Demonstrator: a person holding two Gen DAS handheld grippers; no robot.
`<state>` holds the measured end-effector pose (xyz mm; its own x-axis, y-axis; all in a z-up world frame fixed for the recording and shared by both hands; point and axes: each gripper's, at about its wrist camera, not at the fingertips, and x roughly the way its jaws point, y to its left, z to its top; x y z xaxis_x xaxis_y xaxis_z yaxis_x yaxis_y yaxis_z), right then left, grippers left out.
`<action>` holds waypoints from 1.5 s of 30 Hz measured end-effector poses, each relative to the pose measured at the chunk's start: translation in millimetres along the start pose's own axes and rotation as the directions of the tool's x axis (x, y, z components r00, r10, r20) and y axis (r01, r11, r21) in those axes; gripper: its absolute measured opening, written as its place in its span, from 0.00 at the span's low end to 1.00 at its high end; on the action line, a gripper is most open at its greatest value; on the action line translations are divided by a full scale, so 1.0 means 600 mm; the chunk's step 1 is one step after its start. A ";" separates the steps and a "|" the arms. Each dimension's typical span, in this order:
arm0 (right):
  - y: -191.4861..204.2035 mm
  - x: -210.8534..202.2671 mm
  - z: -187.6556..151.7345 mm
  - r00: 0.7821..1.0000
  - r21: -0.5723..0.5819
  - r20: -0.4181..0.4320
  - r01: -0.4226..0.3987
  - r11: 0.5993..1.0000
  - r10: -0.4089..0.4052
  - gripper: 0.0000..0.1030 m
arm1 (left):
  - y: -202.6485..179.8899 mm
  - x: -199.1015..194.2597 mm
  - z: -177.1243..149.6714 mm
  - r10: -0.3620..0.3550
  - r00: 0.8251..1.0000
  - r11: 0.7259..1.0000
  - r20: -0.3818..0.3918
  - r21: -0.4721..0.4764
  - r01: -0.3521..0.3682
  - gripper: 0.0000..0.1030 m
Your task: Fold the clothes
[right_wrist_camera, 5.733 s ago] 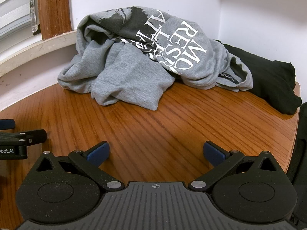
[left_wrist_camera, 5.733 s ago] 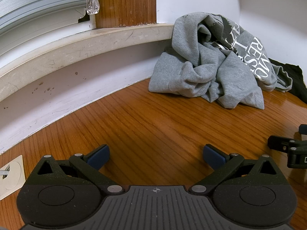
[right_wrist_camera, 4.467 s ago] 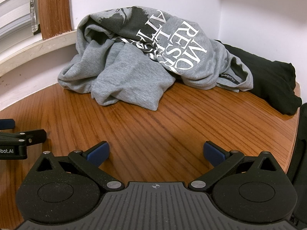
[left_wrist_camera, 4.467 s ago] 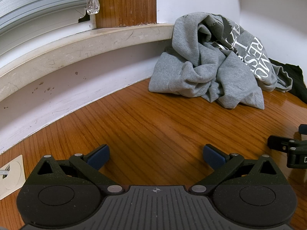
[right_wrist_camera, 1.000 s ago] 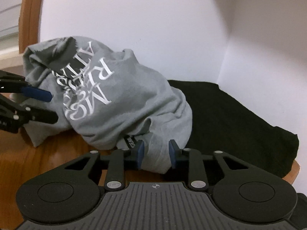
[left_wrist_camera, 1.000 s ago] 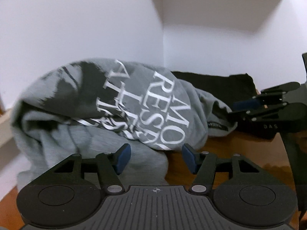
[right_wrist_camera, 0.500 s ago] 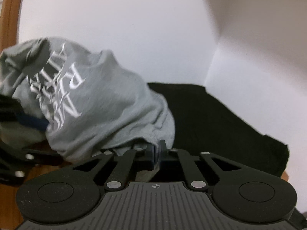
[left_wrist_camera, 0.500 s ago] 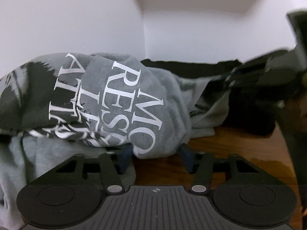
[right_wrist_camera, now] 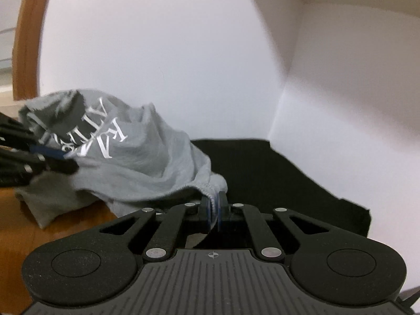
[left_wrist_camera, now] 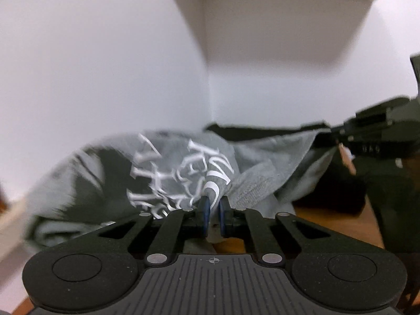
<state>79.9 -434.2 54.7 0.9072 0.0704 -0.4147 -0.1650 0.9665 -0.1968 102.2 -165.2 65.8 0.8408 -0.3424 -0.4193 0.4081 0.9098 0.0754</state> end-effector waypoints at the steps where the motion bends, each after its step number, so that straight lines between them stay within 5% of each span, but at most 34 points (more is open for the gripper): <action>1: 0.004 -0.012 0.007 1.000 -0.007 0.012 0.002 1.000 -0.002 0.04 | 0.005 -0.018 0.005 0.004 1.000 1.000 0.018 -0.006 -0.004 0.07; 8: 0.044 -0.122 0.065 0.994 -0.063 0.111 0.022 0.998 -0.014 0.04 | 0.011 -0.139 0.031 0.023 0.991 0.999 0.131 0.022 -0.026 0.05; 13: 0.078 -0.176 0.083 0.989 -0.122 0.145 0.025 0.992 -0.007 0.04 | 0.002 -0.180 0.027 0.026 0.991 0.998 0.132 0.044 -0.032 0.08; 15: 0.088 -0.180 0.079 0.990 -0.138 0.138 0.026 0.990 -0.006 0.04 | -0.001 -0.185 0.013 0.022 0.993 0.999 0.113 0.032 -0.026 0.18; 17: 0.090 -0.170 0.065 0.994 -0.143 0.110 0.035 0.989 -0.019 0.04 | -0.004 -0.183 -0.005 0.025 0.995 0.999 0.093 0.018 -0.027 0.72; 18: 0.090 -0.164 0.059 0.995 -0.145 0.095 0.040 0.989 -0.026 0.04 | -0.006 -0.180 -0.015 0.029 0.996 0.999 0.084 0.011 -0.030 0.85; 22: 0.087 -0.128 0.025 0.998 -0.134 0.025 0.062 0.989 -0.059 0.04 | -0.018 -0.166 -0.056 0.003 0.999 1.000 0.047 0.002 -0.003 1.00; 28: 0.069 -0.105 -0.023 0.995 -0.083 -0.036 0.091 0.992 -0.094 0.04 | -0.058 -0.138 -0.108 -0.013 1.000 1.000 0.021 0.012 0.013 1.00; 30: 0.063 -0.101 -0.029 0.994 -0.067 -0.041 0.099 0.993 -0.102 0.04 | -0.074 -0.132 -0.119 -0.029 1.000 0.999 0.004 0.025 0.029 0.93; 32: 0.058 -0.100 -0.030 0.994 -0.050 -0.040 0.102 0.993 -0.104 0.04 | -0.081 -0.127 -0.130 -0.051 0.999 0.998 -0.010 0.037 0.051 0.68; 34: 0.054 -0.100 -0.031 0.994 -0.032 -0.035 0.099 0.995 -0.100 0.04 | -0.089 -0.113 -0.131 -0.036 0.999 0.998 -0.024 0.042 0.037 0.58; 42: 0.046 -0.091 -0.030 0.996 -0.002 -0.017 0.093 0.996 -0.093 0.04 | -0.106 -0.056 -0.127 0.037 0.996 0.998 -0.078 0.044 -0.033 0.76; 43: 0.044 -0.088 -0.030 0.995 -0.002 -0.017 0.094 0.996 -0.094 0.04 | -0.107 -0.051 -0.127 0.040 0.996 0.998 -0.078 0.055 -0.036 0.73; 45: 0.040 -0.079 -0.033 0.995 -0.006 -0.028 0.092 0.996 -0.092 0.04 | -0.108 -0.043 -0.126 0.045 0.996 0.996 -0.076 0.077 -0.039 0.48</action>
<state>25.2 -419.3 52.2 0.9073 -0.0255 -0.4198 -0.0836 0.9673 -0.2395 26.9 -197.5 3.3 0.8287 -0.2821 -0.4833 0.4011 0.9017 0.1614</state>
